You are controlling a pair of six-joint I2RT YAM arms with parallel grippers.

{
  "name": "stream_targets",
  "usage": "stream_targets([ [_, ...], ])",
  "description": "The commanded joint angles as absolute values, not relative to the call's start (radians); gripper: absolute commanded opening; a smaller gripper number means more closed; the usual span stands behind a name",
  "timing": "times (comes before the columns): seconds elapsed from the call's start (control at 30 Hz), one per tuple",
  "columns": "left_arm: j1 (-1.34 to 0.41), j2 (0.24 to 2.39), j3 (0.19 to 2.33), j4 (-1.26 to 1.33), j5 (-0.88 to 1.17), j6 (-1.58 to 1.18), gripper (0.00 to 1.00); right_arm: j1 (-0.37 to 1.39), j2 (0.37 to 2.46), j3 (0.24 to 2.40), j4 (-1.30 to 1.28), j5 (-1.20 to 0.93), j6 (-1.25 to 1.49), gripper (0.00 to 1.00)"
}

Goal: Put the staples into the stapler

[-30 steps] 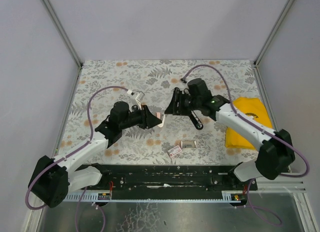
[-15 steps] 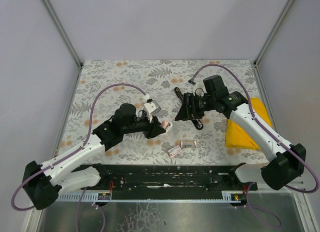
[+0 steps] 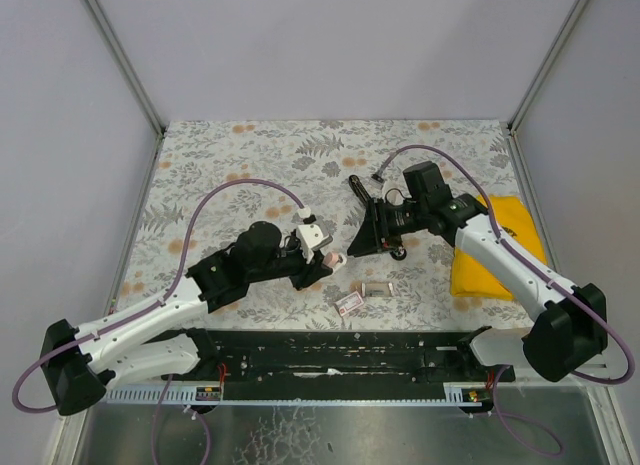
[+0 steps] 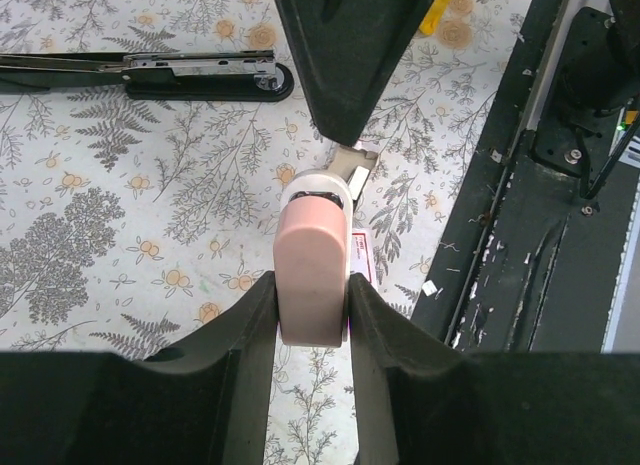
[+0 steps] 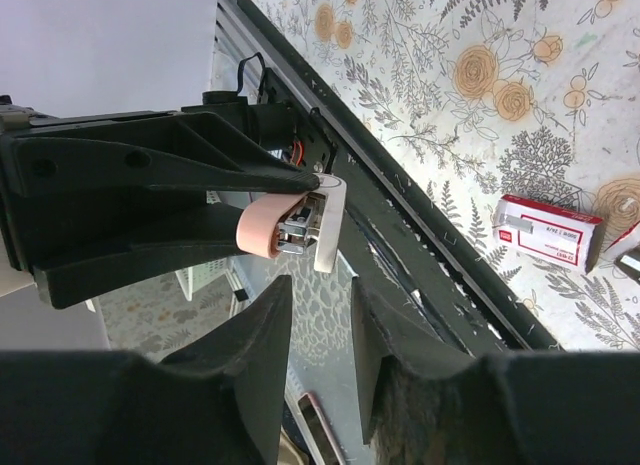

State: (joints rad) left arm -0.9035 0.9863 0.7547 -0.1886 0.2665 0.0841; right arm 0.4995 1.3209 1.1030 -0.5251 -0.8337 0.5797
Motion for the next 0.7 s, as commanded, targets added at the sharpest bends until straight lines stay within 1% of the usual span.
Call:
stream_targets([
  [0.0, -0.922, 0.985, 0.759, -0.183, 0.218, 0.114, 0.00, 0.506, 1.280, 1.072, -0.446, -0.899, 0.652, 0.38],
  [0.3, -0.927, 1.004, 0.762, -0.183, 0.229, 0.101, 0.00, 0.523, 1.288, 1.022, -0.366, -0.890, 0.728, 0.38],
  [0.67, -0.932, 1.007, 0.761, -0.181, 0.226, 0.098, 0.00, 0.541, 1.321, 0.988, -0.357, -0.864, 0.740, 0.30],
])
